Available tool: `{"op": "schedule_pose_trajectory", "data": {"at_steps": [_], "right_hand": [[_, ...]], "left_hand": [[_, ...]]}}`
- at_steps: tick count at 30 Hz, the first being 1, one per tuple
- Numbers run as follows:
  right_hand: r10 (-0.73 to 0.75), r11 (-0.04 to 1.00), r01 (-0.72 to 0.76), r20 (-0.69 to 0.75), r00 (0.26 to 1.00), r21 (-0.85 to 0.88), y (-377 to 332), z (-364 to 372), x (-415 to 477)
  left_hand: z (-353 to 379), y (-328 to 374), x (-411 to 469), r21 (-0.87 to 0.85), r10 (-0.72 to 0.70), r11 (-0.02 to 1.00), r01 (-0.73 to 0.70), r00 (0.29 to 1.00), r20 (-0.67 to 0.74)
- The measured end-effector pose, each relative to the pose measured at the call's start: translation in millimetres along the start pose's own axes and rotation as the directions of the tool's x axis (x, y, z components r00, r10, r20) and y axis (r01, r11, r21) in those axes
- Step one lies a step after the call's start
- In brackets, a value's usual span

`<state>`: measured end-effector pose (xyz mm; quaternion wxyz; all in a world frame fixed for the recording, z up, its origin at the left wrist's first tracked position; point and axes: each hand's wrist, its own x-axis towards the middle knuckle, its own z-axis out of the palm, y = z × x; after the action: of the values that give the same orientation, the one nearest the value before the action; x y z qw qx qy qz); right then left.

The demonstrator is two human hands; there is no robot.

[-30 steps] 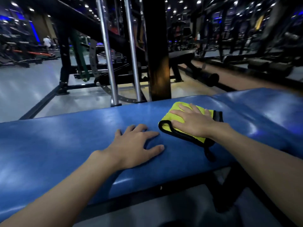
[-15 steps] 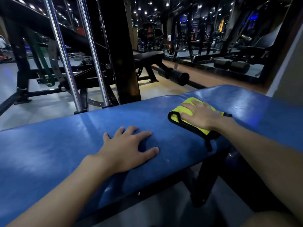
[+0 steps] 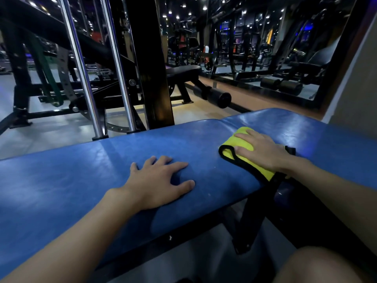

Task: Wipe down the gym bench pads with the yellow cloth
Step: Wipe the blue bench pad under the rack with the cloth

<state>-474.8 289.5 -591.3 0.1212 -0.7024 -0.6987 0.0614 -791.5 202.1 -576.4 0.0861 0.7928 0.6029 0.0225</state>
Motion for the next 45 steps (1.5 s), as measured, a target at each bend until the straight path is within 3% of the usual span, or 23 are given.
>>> {"op": "schedule_pose_trajectory", "data": {"at_steps": [2, 4, 8, 10, 13, 16, 19, 25, 31, 37, 41, 45], "right_hand": [[0.082, 0.995, -0.080, -0.031, 0.996, 0.061, -6, -2, 0], [0.124, 0.992, -0.124, -0.042, 0.991, -0.012, -26, 5, -7], [-0.065, 0.993, 0.058, -0.064, 0.996, -0.102, -46, 17, -30], [-0.054, 0.997, 0.052, -0.041, 0.998, -0.057, -37, 10, -27], [0.092, 0.992, -0.093, -0.019, 0.996, -0.086, -48, 7, -24], [0.015, 0.988, -0.017, -0.018, 1.000, -0.152, -77, 21, -38], [-0.114, 0.987, 0.107, -0.053, 0.992, -0.119, -76, 23, -47], [0.073, 0.990, -0.080, -0.065, 0.995, -0.113, -95, 24, -43], [-0.024, 0.992, 0.020, -0.034, 0.999, -0.126, -122, 33, -68], [0.054, 0.992, -0.057, -0.032, 0.998, -0.111, -160, 37, -84], [-0.072, 0.986, 0.066, -0.034, 0.997, -0.151, -198, 50, -108], [0.011, 0.994, -0.021, -0.090, 0.996, -0.110, -214, 52, -112]], "left_hand": [[2, -11, -9, 0.034, -0.007, 0.999, 0.008, 1.000, -0.016], [3, -18, -15, 0.088, -0.047, 0.995, 0.050, 0.998, -0.038], [-1, -13, -19, 0.069, -0.070, 0.995, 0.070, 0.998, 0.002], [-3, -19, -28, 0.096, -0.065, 0.993, 0.065, 0.998, 0.006], [-1, -39, -49, 0.157, -0.114, 0.981, 0.112, 0.993, 0.001], [0, -43, -54, 0.164, -0.126, 0.979, 0.125, 0.992, -0.007], [-2, -41, -52, 0.164, -0.111, 0.980, 0.114, 0.993, -0.026], [-6, -59, -58, 0.159, -0.052, 0.986, 0.052, 0.999, -0.005], [-11, -65, -61, 0.147, 0.017, 0.989, -0.021, 1.000, 0.025], [-16, -105, -81, 0.113, 0.060, 0.992, -0.061, 0.998, 0.015], [-18, -128, -94, 0.098, 0.070, 0.993, -0.070, 0.998, 0.000], [-15, -160, -123, 0.096, 0.060, 0.994, -0.056, 0.997, -0.040]]}}
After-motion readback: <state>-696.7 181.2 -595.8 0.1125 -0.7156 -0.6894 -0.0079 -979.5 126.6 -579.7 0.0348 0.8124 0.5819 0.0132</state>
